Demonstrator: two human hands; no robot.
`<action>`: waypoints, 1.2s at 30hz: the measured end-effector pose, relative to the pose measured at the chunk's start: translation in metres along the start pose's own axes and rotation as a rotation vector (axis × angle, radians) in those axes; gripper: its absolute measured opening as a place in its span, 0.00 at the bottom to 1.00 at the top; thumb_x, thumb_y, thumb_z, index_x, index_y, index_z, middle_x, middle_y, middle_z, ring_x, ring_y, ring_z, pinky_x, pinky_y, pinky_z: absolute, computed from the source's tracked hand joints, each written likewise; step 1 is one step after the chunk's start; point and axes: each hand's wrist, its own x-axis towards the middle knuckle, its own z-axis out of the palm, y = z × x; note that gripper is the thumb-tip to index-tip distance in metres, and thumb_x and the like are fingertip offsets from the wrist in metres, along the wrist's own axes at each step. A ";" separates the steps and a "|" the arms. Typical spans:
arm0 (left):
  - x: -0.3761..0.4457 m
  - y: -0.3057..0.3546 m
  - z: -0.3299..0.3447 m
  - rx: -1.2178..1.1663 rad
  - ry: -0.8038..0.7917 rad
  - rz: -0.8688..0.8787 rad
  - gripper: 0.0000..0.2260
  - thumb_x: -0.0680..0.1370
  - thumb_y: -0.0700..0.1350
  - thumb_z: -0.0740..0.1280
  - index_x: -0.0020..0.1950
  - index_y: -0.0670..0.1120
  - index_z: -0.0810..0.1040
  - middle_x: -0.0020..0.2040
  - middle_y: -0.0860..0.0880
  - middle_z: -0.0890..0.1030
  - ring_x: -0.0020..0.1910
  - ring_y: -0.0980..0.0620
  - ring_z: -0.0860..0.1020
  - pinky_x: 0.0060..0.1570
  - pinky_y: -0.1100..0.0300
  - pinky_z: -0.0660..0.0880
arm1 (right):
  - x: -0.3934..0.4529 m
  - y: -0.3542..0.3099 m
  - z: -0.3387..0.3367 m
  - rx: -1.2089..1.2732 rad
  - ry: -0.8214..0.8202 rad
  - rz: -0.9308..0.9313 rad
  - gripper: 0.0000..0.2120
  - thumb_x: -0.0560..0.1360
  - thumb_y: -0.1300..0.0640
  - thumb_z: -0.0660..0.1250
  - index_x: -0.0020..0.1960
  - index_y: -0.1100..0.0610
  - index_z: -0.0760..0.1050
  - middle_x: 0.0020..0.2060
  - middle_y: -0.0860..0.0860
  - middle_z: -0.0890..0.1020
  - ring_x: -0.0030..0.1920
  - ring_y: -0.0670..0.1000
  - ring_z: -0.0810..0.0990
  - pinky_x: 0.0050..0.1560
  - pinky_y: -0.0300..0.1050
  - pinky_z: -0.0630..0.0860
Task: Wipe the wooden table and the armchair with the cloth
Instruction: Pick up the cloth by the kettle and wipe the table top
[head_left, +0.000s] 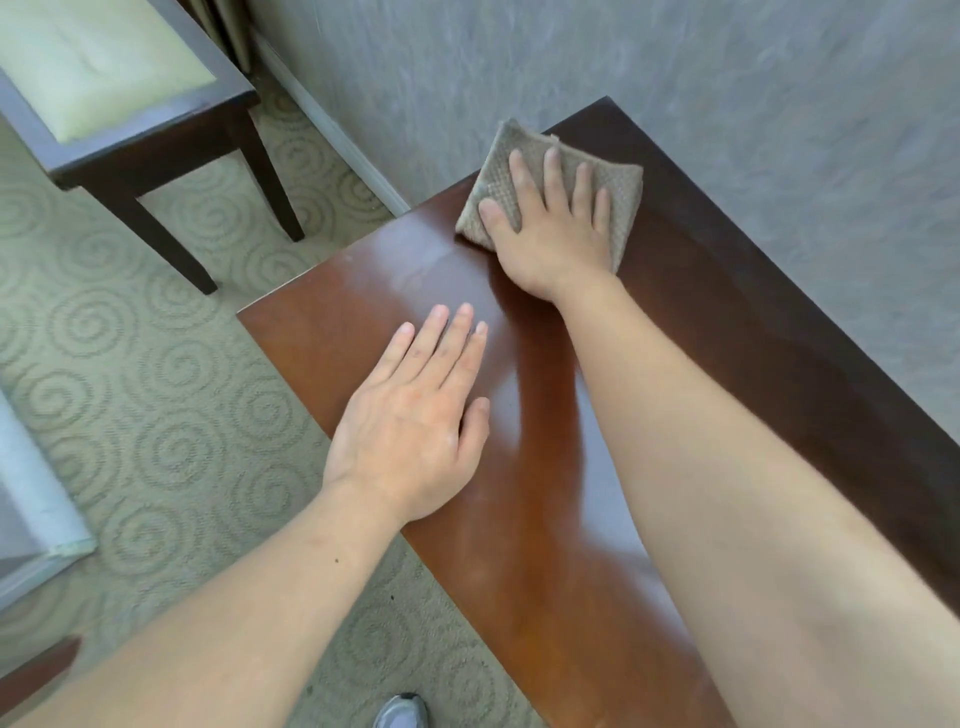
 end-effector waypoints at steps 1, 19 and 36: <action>0.000 0.000 0.000 0.001 0.000 0.001 0.28 0.83 0.53 0.48 0.82 0.44 0.56 0.83 0.47 0.55 0.82 0.50 0.51 0.81 0.51 0.47 | 0.007 -0.006 -0.001 -0.004 -0.008 -0.002 0.33 0.78 0.33 0.42 0.80 0.43 0.42 0.80 0.51 0.41 0.79 0.60 0.37 0.76 0.60 0.34; 0.000 0.001 -0.001 -0.100 0.070 0.088 0.24 0.84 0.50 0.52 0.76 0.41 0.69 0.77 0.43 0.69 0.79 0.46 0.63 0.77 0.45 0.62 | -0.034 -0.057 0.007 0.049 -0.015 -0.222 0.33 0.80 0.36 0.46 0.80 0.46 0.41 0.81 0.47 0.42 0.79 0.54 0.35 0.76 0.57 0.34; -0.001 -0.003 0.003 -0.075 0.043 0.057 0.28 0.84 0.56 0.49 0.79 0.43 0.64 0.80 0.48 0.60 0.80 0.54 0.55 0.80 0.58 0.47 | -0.103 0.122 -0.001 0.017 0.157 0.385 0.35 0.78 0.33 0.44 0.81 0.47 0.44 0.81 0.50 0.47 0.80 0.56 0.43 0.77 0.58 0.40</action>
